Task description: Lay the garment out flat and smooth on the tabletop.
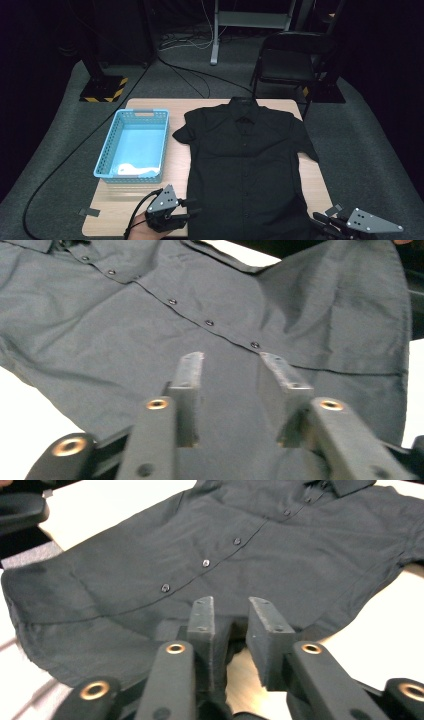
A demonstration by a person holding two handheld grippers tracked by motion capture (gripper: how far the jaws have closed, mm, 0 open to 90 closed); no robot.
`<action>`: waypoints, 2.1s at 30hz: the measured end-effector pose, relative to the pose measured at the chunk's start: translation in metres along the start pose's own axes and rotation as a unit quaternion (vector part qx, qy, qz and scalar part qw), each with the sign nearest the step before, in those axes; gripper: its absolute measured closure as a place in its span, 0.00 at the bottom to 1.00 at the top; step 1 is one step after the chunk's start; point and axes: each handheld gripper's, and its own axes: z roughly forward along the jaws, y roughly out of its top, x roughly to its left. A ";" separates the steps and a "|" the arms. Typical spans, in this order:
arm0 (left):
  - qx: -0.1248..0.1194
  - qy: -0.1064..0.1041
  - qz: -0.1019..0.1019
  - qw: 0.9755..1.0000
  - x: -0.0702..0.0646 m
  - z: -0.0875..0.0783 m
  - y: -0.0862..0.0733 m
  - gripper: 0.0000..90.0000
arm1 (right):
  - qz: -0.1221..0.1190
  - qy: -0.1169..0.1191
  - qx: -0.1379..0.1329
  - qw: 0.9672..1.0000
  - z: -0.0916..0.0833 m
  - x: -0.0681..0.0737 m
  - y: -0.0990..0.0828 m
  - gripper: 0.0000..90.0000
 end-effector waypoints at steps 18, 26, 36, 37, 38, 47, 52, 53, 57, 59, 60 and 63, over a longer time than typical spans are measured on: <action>0.009 0.028 0.028 0.999 0.044 0.058 0.025 0.40 | 0.007 -0.044 -0.046 0.998 0.024 -0.037 0.022 0.47; 0.018 0.039 0.023 0.999 0.068 0.082 0.026 0.39 | 0.016 -0.033 -0.009 0.999 0.063 -0.064 0.021 0.46; 0.026 0.059 0.009 0.998 0.096 0.108 0.024 0.37 | 0.003 -0.038 0.024 0.999 0.110 -0.088 0.022 0.37; 0.027 0.062 0.011 0.998 0.098 0.110 0.025 0.36 | 0.004 -0.039 0.024 0.999 0.115 -0.092 0.023 0.35; 0.027 0.064 0.011 0.998 0.100 0.112 0.026 0.36 | 0.005 -0.041 0.025 0.999 0.120 -0.095 0.023 0.34; 0.032 0.076 0.000 0.997 0.115 0.134 0.031 0.35 | 0.021 -0.045 0.030 0.998 0.149 -0.113 0.029 0.31; 0.035 0.082 -0.004 0.996 0.121 0.139 0.031 0.34 | 0.020 -0.050 0.033 0.998 0.154 -0.117 0.028 0.31; 0.036 0.084 -0.003 0.996 0.122 0.139 0.032 0.34 | 0.020 -0.051 0.033 0.998 0.154 -0.118 0.028 0.31; 0.040 0.089 -0.008 0.995 0.127 0.141 0.033 0.34 | 0.024 -0.058 0.036 0.997 0.158 -0.126 0.031 0.31; 0.042 0.091 -0.012 0.995 0.131 0.144 0.033 0.33 | 0.028 -0.061 0.039 0.997 0.161 -0.131 0.034 0.31; 0.043 0.092 -0.016 0.995 0.133 0.145 0.034 0.33 | 0.032 -0.061 0.041 0.997 0.163 -0.133 0.035 0.31; 0.043 0.097 -0.026 0.994 0.139 0.150 0.033 0.33 | 0.038 -0.064 0.049 0.996 0.170 -0.140 0.038 0.31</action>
